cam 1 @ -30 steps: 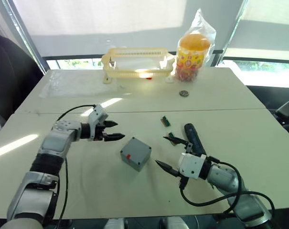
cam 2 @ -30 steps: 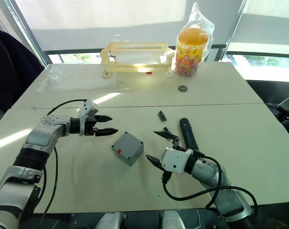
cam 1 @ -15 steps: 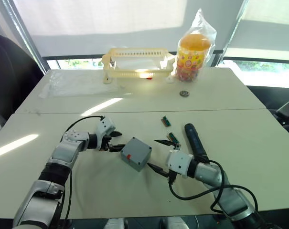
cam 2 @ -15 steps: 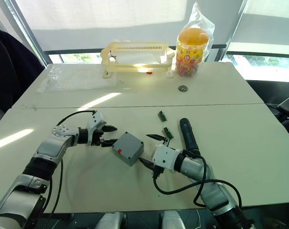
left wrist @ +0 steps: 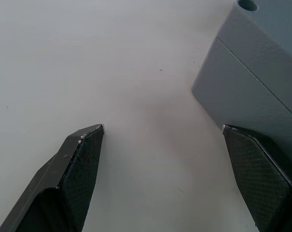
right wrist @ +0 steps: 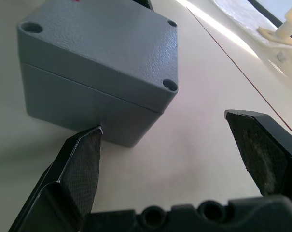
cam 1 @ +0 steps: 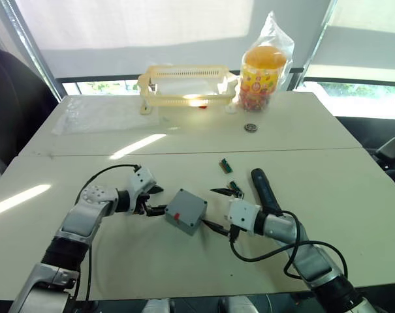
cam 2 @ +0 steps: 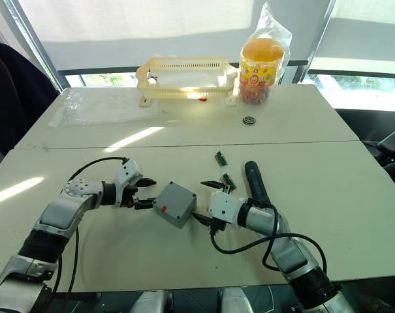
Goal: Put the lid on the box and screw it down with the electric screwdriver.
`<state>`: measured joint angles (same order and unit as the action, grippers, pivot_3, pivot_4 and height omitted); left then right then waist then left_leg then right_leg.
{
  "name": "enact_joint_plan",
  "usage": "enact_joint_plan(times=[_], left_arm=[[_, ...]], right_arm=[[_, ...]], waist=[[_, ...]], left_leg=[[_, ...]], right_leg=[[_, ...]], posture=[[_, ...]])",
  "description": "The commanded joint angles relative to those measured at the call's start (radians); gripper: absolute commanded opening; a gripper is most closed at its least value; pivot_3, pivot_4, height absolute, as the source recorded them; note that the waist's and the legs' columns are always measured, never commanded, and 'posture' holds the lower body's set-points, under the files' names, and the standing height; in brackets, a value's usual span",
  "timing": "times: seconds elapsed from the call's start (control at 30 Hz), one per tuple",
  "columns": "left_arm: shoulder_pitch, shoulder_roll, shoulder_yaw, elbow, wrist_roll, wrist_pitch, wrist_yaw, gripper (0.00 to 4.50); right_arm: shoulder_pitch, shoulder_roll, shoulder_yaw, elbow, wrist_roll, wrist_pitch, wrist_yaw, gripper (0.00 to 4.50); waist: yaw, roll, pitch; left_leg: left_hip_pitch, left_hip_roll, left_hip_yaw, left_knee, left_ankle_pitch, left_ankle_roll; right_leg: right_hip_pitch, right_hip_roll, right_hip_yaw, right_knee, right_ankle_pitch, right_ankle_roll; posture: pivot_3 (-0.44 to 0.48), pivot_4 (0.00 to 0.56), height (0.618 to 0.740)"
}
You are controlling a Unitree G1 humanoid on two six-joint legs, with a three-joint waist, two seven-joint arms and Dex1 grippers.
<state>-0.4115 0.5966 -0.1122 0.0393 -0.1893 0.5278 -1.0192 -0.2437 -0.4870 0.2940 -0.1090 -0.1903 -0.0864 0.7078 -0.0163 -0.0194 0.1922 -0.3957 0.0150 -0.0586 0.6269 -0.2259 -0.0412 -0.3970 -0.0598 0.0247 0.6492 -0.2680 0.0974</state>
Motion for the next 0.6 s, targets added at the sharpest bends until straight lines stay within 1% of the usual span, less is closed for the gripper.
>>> enact_joint_plan(times=[0.03, 0.27, 0.53, 0.6], left_arm=[[0.035, -0.008, -0.011, -0.092, -0.049, 0.039, -0.006, 4.04], [0.071, 0.0, 0.0, -0.159, -0.072, 0.092, 0.003, 4.04], [0.078, 0.006, -0.005, -0.166, -0.08, 0.102, -0.002, 4.04], [0.072, 0.007, -0.004, -0.145, -0.071, 0.088, 0.001, 4.04]], right_arm=[[-0.03, 0.008, -0.008, -0.017, 0.031, -0.042, 0.006, 4.44], [-0.044, -0.002, -0.022, 0.01, 0.037, -0.063, 0.026, 4.44], [-0.064, -0.003, -0.039, 0.031, 0.038, -0.062, 0.026, 4.44], [-0.064, -0.008, -0.044, 0.029, 0.042, -0.057, 0.029, 4.44]], waist=[[0.0, 0.0, 0.0], [0.002, 0.0, 0.0], [0.002, 0.0, 0.0], [0.003, 0.0, 0.0]], left_leg=[[0.0, 0.0, 0.0, 0.0, 0.0, 0.0], [0.0, 0.0, 0.0, 0.0, 0.0, 0.0], [0.0, 0.0, 0.0, 0.0, 0.0, 0.0], [0.0, 0.0, 0.0, 0.0, 0.0, 0.0]], right_leg=[[0.0, 0.0, 0.0, 0.0, 0.0, 0.0], [0.0, 0.0, 0.0, 0.0, 0.0, -0.001], [0.0, 0.0, 0.0, 0.0, -0.001, -0.002], [0.0, 0.0, 0.0, 0.0, -0.001, -0.002]], posture=[[0.0, 0.15, 0.74], [0.0, 0.15, 0.74], [0.0, 0.15, 0.74], [0.0, 0.15, 0.74]])
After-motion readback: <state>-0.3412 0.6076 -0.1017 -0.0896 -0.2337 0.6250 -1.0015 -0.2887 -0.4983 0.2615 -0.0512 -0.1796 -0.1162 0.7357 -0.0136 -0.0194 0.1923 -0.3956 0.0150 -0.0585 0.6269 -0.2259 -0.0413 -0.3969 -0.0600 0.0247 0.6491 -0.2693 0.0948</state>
